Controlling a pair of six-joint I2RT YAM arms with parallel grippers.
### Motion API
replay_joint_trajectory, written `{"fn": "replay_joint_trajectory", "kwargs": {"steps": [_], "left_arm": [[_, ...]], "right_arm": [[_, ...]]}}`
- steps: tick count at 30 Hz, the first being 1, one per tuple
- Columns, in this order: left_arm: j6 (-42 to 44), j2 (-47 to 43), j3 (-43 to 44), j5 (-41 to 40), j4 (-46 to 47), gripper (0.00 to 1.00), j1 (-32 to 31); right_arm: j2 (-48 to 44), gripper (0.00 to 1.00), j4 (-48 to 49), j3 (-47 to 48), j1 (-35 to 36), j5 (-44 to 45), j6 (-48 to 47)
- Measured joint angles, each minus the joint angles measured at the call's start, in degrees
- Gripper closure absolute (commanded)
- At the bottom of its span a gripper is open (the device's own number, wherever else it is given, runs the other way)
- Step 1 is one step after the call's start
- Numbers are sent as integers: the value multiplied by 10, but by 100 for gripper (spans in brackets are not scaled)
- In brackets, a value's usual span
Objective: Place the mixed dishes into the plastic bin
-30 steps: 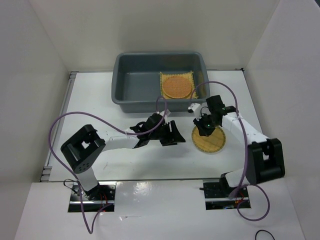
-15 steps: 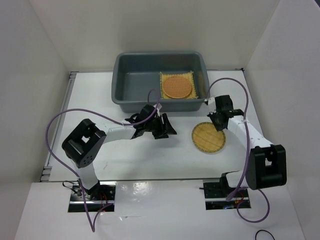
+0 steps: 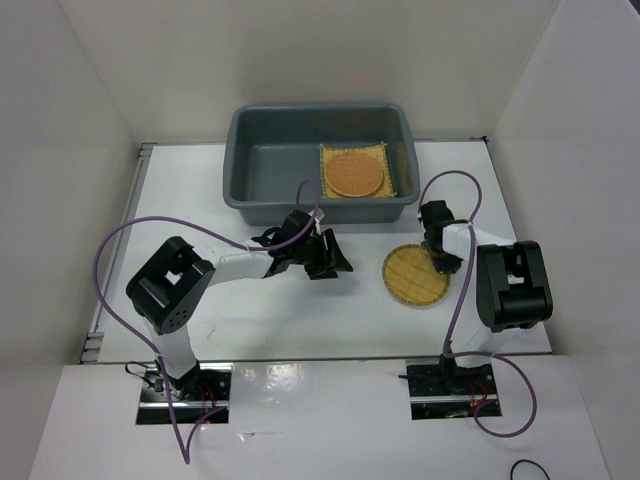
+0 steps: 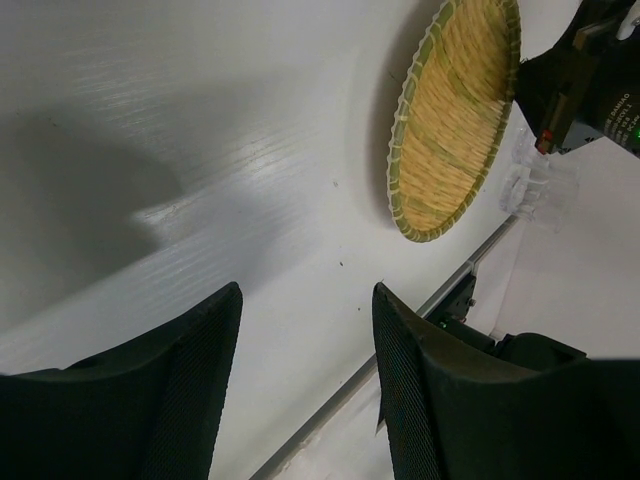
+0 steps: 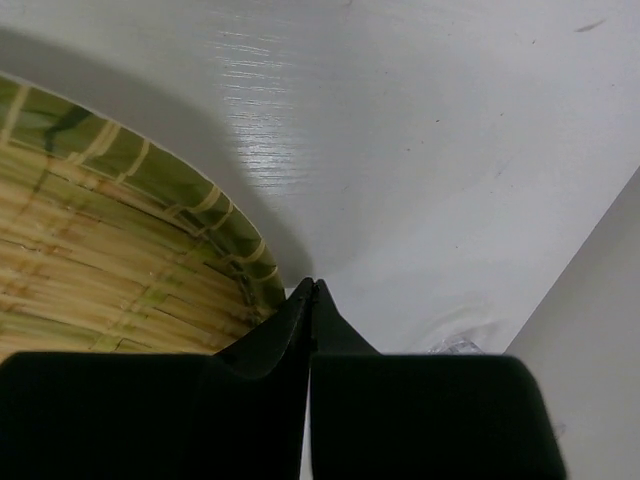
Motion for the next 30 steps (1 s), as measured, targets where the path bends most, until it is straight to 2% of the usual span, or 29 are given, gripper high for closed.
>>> {"fn": "replay_joint_trajectory", "kwargs": {"steps": [5,10,17,21,23,26,30], "left_arm": [[-1,0,0,1,0,38,0],[-1,0,0,6,4,41,0],[-2,1,-18,20,31,42,1],[7,18,-20,56,53,42,8],[32,48,0,94,52,42,18],[84,107,64,143,17,36,33],[136,138,125,181,-40,33,38]], "right_arm": [[7,100,-3,1,0,-18,-1],[7,100,-19,15,-2,-72,-14],[4,100,-69,42,-10,-229,-61],[-5,99,-96,42,-7,-312,-94],[-14,99,-105,43,-6,-331,-100],[-27,99,-109,45,-6,-345,-104],[-30,99,-110,47,-6,-351,-108]]}}
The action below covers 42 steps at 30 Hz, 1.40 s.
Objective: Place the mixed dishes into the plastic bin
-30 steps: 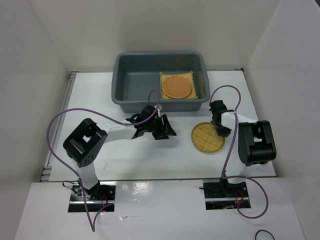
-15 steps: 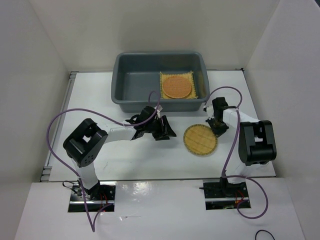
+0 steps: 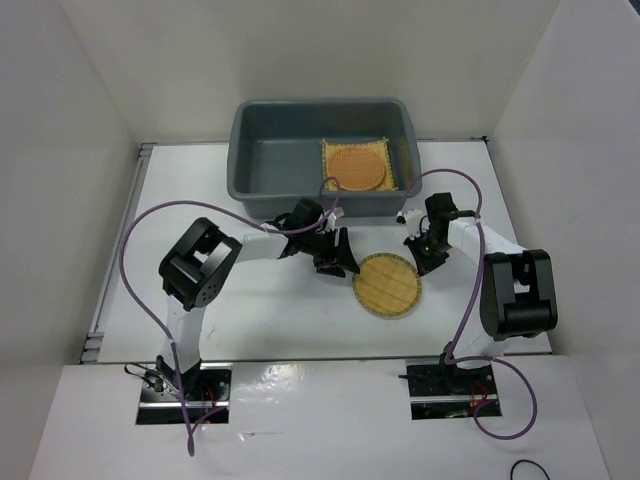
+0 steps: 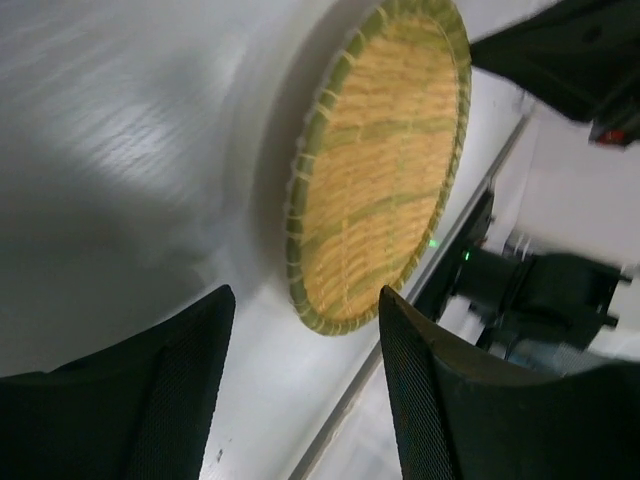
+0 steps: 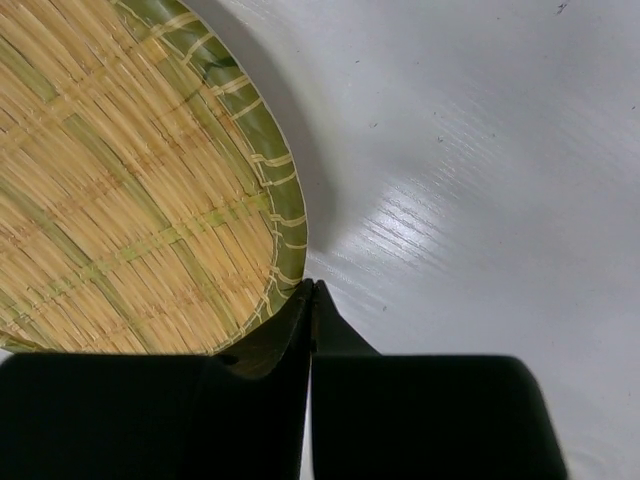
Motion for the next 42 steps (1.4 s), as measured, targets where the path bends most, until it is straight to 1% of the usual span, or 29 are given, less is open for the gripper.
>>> {"fn": "replay_joint_trajectory", "kwargs": {"steps": [4,10,14,19,23,29,36,42], "left_arm": [[45,23,39,47,-27,33,0],[102,50,71,103,-57,33,0],[129,57,85,121,-83,30,0],[151,65,104,137,-111,25,-2],[165,68,112,149,-128,23,-7],[158,66,108,155,-128,22,-9],[86,32,12,159,-69,21,-14],[52,16,-3,136,-56,20,-27]], "right_arm": [[1,99,-1,0,0,-1,-2],[3,99,-2,0,0,-3,-2],[5,99,-3,0,0,-3,-3],[17,99,-5,1,0,-7,-3],[21,99,-10,2,0,-12,-7],[21,97,-14,2,0,-20,-15],[21,97,-22,2,5,-27,-24],[21,94,-30,2,10,-42,-39]]}}
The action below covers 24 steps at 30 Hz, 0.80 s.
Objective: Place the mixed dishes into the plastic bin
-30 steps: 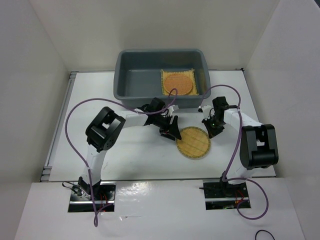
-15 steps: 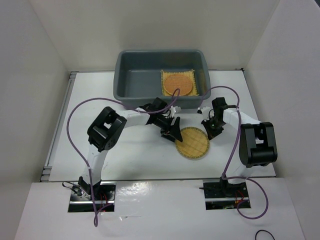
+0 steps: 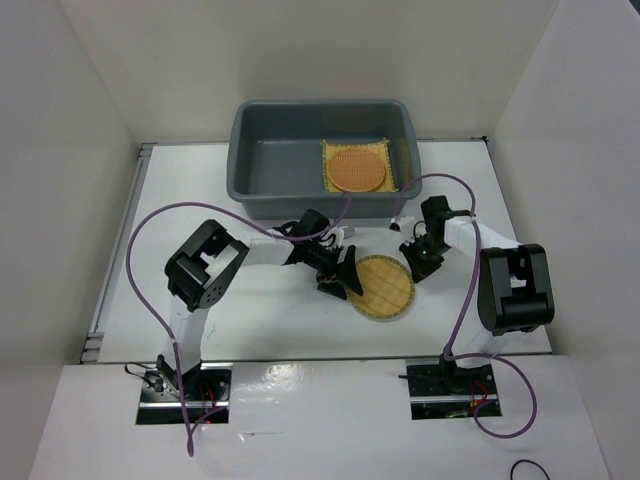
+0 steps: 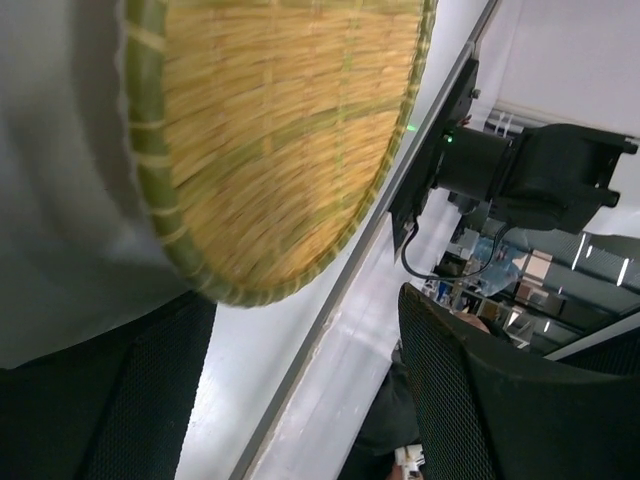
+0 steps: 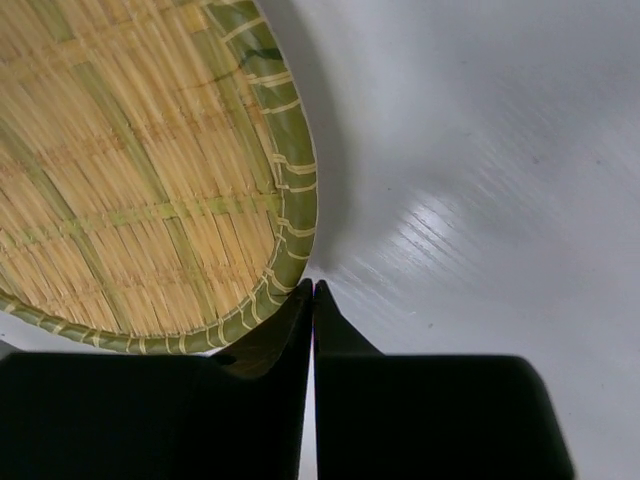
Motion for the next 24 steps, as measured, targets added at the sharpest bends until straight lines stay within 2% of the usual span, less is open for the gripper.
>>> {"fn": "replay_joint_trajectory", "kwargs": {"steps": [12,18,24], "left_arm": [[-12,-2,2,-23,11,21,-4],[-32,-2,4,-34,24,32,-2],[-44,-2,4,-35,56,37,-13]], "right_arm": [[0,94,-21,0,10,-23,-26],[0,94,-28,0,14,-19,-31],[0,94,-29,0,17,-25,-36]]}}
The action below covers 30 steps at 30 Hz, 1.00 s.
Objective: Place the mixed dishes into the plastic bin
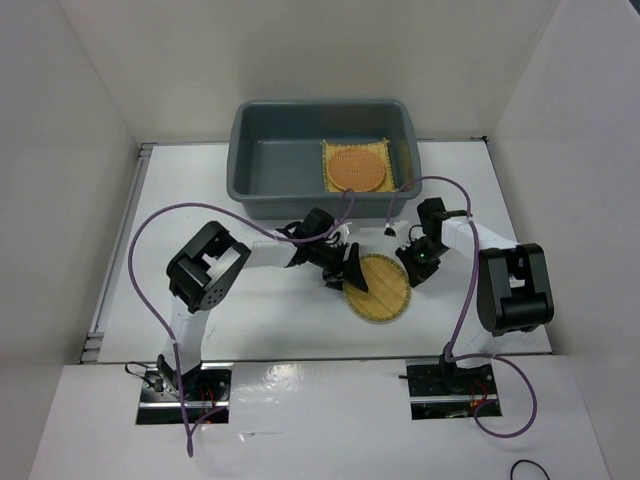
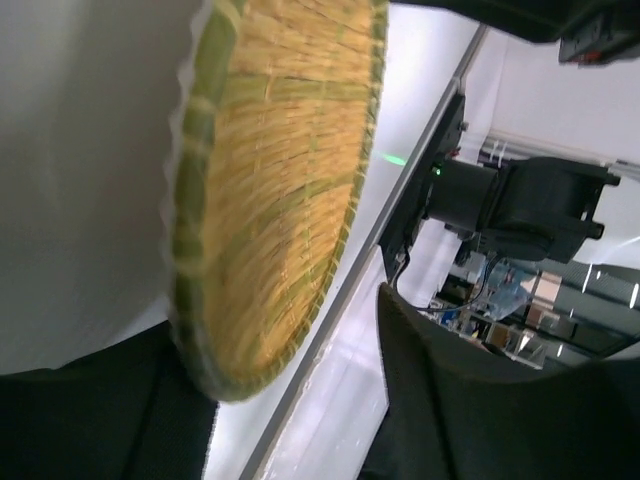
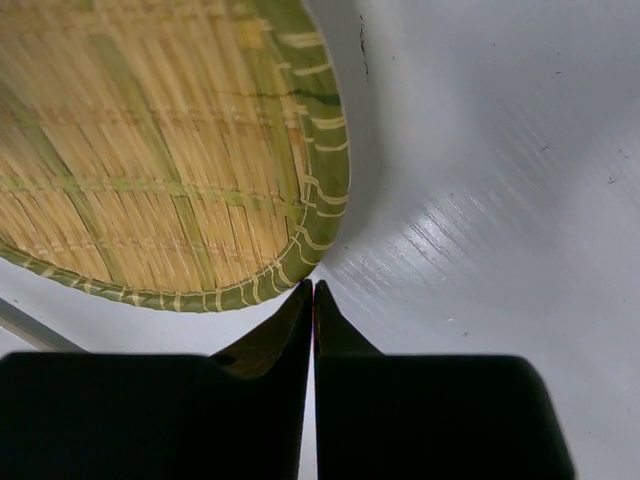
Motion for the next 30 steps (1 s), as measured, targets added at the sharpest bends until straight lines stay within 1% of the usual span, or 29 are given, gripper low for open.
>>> {"fn": "replay_joint_trajectory", "kwargs": {"steps": [2,3,4,5,6,9,10,11,16,18,20,22,24,25,26,28,30], "left_arm": [[-1,0,0,0,2,42,-9],[-2,0,0,1,2,47,-14],[-4,0,0,1,1,54,-18],[-7,0,0,1,-1,70,-21],[-9,0,0,2,-3,78,-23],[-16,0,2,-10,-9,96,-26],[-14,0,1,-25,-20,99,-26],[-15,0,0,-33,-29,100,-24],[-7,-20,0,-50,-59,100,-27],[7,-48,0,-61,-94,100,-28],[20,-98,2,-78,-139,100,-29],[35,-150,29,-95,-199,100,-26],[45,-181,107,-108,-261,100,-18],[49,-190,148,-108,-282,100,-9],[52,-198,192,-111,-287,100,3],[49,-201,287,-115,-299,100,40],[42,-189,387,-113,-305,100,92]], "right_arm": [[0,94,0,0,0,0,-2],[0,94,0,0,0,3,-2],[0,94,0,0,0,5,-3],[0,94,0,0,0,8,-4],[0,94,0,0,0,9,-4],[-1,94,-11,4,1,5,-4],[-2,94,-15,7,1,3,-4],[-3,94,-15,10,2,-1,-3],[-14,94,-14,11,3,-2,11],[-35,94,-5,11,4,23,29],[-66,98,13,9,4,57,50],[-98,99,35,9,4,104,74],[-125,99,55,9,4,149,98],[-135,99,69,9,3,170,105],[-146,97,76,9,2,189,113],[-169,95,87,6,3,214,124],[-191,94,90,2,3,234,133]]}}
